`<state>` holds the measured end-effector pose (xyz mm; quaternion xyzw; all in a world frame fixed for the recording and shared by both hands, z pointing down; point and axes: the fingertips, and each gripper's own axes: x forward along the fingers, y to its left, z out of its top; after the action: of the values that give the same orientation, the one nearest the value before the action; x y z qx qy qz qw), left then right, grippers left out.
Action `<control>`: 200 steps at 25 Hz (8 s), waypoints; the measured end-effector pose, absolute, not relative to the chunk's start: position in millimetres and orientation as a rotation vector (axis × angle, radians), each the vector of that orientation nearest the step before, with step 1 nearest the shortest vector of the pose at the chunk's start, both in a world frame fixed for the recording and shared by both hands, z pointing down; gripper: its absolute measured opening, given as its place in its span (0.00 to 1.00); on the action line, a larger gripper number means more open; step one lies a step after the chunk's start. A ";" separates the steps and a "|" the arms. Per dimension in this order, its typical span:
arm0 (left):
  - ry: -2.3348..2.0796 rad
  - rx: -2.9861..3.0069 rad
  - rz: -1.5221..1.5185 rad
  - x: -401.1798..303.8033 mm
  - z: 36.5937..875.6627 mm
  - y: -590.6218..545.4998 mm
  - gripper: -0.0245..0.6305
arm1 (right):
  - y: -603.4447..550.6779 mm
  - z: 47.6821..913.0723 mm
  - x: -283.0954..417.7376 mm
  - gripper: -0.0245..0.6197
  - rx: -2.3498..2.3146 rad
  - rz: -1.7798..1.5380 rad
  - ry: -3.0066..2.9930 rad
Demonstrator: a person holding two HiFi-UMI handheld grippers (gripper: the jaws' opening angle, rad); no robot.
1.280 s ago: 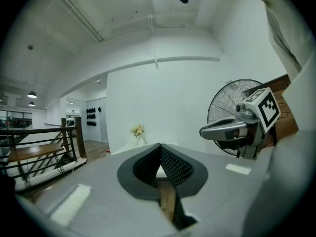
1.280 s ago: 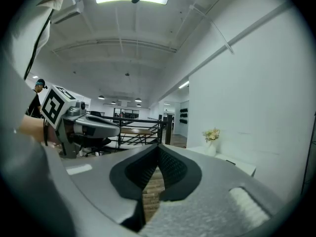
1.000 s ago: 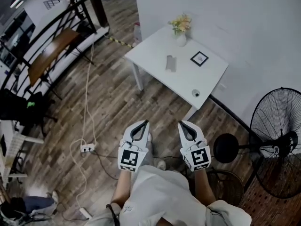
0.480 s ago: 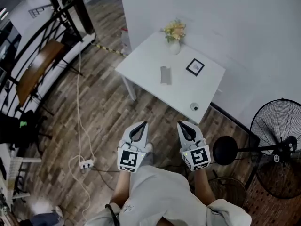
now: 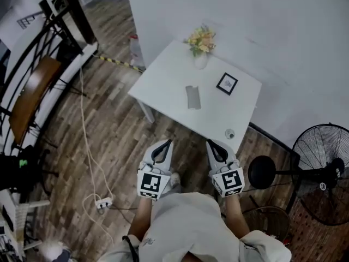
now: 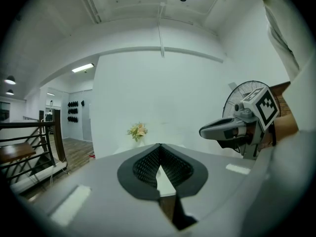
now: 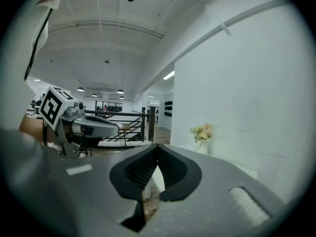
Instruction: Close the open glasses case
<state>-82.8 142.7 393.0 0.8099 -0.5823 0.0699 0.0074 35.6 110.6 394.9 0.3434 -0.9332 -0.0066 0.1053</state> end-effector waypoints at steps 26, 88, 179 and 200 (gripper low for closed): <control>-1.759 2.558 0.213 -126.8 410.1 4.0 0.07 | -23.0 421.0 -5.4 0.05 1.085 0.037 -2.694; -1.117 2.459 0.714 -73.0 620.0 -217.5 0.07 | -216.5 609.5 18.1 0.05 1.154 0.630 -2.342; -0.924 2.337 0.854 -82.4 704.0 -175.5 0.07 | -170.5 678.6 -56.5 0.04 0.868 0.669 -2.255; -0.937 2.298 0.904 -96.9 716.0 -171.5 0.07 | -162.1 687.8 -70.1 0.04 0.804 0.675 -2.239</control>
<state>-96.9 -171.5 716.0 0.8430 -0.3436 0.3317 0.2474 -70.1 -162.1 687.8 0.3071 -0.8553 0.2577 0.3283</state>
